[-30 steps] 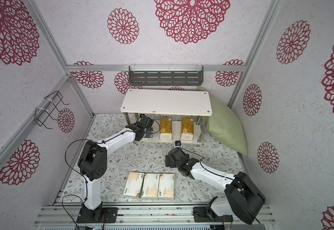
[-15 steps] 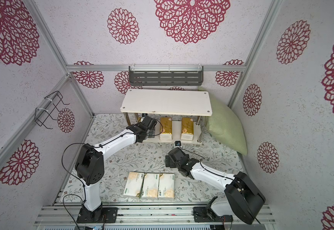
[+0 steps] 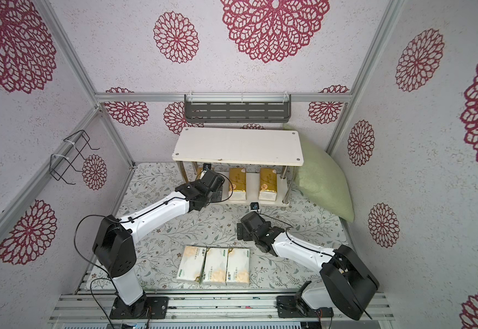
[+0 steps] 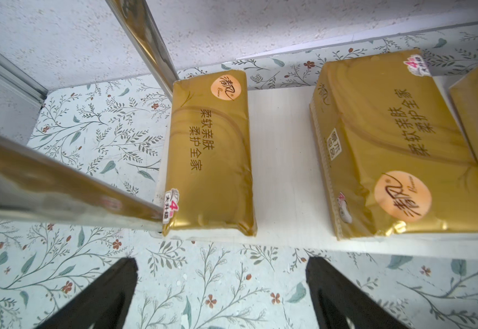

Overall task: Place the tissue boxes on the shelf by color
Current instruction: Place a box of tissues on the shelf, then pick up the box of tissues from the center of the board.

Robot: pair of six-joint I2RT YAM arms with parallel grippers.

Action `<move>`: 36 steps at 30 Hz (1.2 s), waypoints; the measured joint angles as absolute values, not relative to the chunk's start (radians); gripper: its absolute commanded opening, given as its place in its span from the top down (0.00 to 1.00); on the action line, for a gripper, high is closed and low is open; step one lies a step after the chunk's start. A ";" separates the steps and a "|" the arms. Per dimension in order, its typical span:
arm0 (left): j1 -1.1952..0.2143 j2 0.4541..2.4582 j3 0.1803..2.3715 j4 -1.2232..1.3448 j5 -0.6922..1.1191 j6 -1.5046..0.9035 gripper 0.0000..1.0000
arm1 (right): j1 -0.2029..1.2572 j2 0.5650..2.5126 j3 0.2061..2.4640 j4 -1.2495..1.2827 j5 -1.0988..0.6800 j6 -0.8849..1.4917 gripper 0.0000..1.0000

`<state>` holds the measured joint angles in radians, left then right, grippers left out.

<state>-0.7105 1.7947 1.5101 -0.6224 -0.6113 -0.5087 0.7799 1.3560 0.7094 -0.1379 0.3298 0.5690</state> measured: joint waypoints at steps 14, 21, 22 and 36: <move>-0.823 1.597 1.280 -0.668 -0.587 -0.661 0.00 | 0.728 1.364 0.809 -0.260 0.393 0.575 0.01; -0.860 1.458 1.134 -0.765 -0.539 -0.736 0.01 | 0.645 1.306 0.825 -0.320 0.416 0.559 0.01; -0.860 1.433 1.112 -0.783 -0.524 -0.748 0.01 | 0.640 1.303 0.825 -0.321 0.416 0.557 0.01; -0.897 1.221 0.865 -0.906 -0.283 -0.875 0.02 | 0.635 1.386 0.829 -0.304 0.386 0.530 0.01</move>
<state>-0.8970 1.2205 0.8654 -0.9058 -0.2832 -0.8749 0.6353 1.3865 0.8291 -0.3042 0.3859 0.5297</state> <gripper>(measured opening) 0.976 0.992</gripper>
